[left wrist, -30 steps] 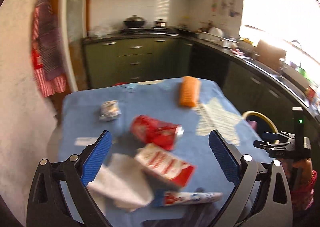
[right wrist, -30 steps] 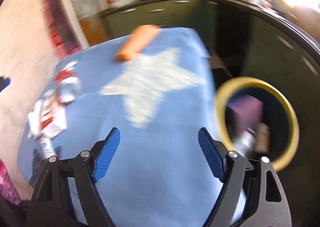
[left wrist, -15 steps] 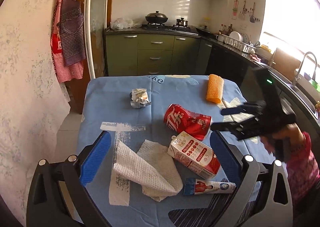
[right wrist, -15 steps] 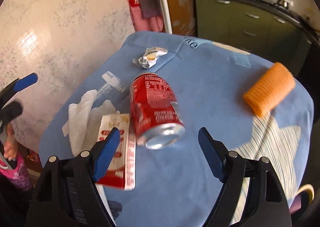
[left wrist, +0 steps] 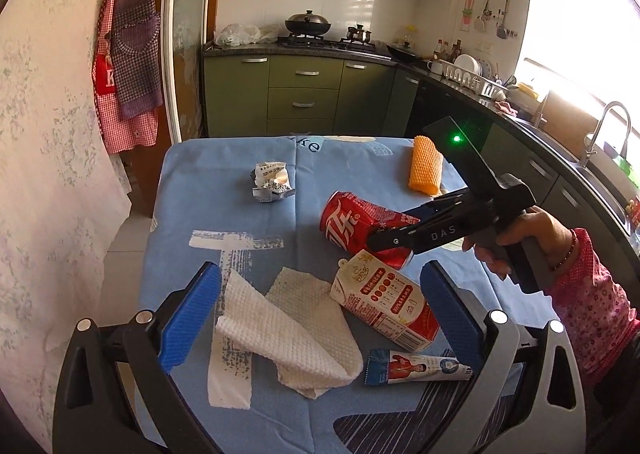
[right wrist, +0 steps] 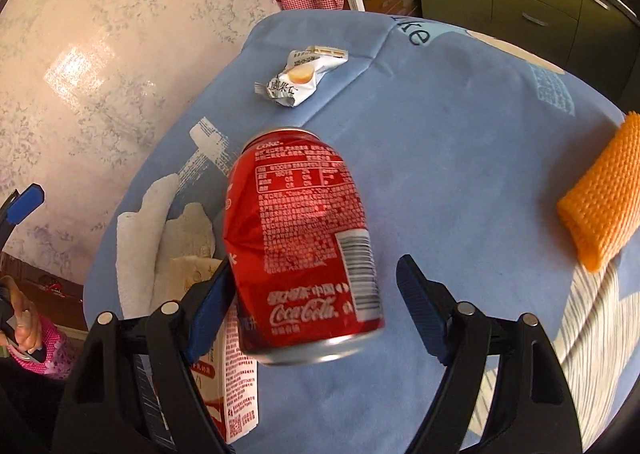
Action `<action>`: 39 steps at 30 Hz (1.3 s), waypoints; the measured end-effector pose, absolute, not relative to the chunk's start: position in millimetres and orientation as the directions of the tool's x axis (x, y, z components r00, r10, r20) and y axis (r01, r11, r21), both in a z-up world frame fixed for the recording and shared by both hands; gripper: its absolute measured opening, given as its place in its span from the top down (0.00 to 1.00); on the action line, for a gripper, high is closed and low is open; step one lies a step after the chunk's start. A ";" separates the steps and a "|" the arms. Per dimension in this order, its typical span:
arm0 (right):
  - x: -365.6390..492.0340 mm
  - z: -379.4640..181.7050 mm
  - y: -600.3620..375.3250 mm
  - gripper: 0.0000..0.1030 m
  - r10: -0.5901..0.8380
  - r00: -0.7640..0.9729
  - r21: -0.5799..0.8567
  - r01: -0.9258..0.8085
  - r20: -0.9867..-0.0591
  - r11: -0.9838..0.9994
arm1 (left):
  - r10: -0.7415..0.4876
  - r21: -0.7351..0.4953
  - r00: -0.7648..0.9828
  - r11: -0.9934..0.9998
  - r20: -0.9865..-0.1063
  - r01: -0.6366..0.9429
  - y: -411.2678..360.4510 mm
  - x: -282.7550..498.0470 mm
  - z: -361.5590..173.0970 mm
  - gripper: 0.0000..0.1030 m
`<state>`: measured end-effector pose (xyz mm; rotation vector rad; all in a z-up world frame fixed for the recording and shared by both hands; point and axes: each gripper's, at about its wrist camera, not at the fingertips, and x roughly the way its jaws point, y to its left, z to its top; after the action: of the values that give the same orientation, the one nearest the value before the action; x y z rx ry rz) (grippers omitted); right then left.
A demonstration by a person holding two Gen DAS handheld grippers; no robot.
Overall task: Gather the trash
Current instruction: 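Grasp the red Coca-Cola can with the right tool, then carry the Coca-Cola can over the bin and open the right tool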
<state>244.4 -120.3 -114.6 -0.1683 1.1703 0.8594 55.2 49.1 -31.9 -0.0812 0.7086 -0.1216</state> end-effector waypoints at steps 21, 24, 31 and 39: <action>221.0 -103.0 -151.2 0.39 0.530 0.242 0.304 -0.600 -0.813 0.740 | -0.162 -0.087 0.738 0.987 -0.655 0.139 24.6 57.9 -30.0 0.05; 207.3 -93.0 -176.4 0.39 0.528 0.289 0.301 -0.568 -0.799 0.766 | -0.167 -0.081 0.736 0.985 -0.656 0.152 18.6 58.8 -29.3 0.05; 163.4 -66.4 -265.3 0.39 0.493 0.439 0.301 -0.437 -0.751 0.847 | -0.186 -0.066 0.729 0.979 -0.659 0.191 2.2 59.3 -27.8 0.05; 103.0 -65.9 -388.7 0.38 0.269 0.595 0.235 -0.136 -0.757 0.962 | -0.210 -0.050 0.717 0.970 -0.664 0.238 -17.1 58.0 -26.1 0.05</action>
<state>103.0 -388.7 -65.9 0.1590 0.9040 0.2366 58.0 -17.1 -26.1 0.0403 0.7299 -0.2482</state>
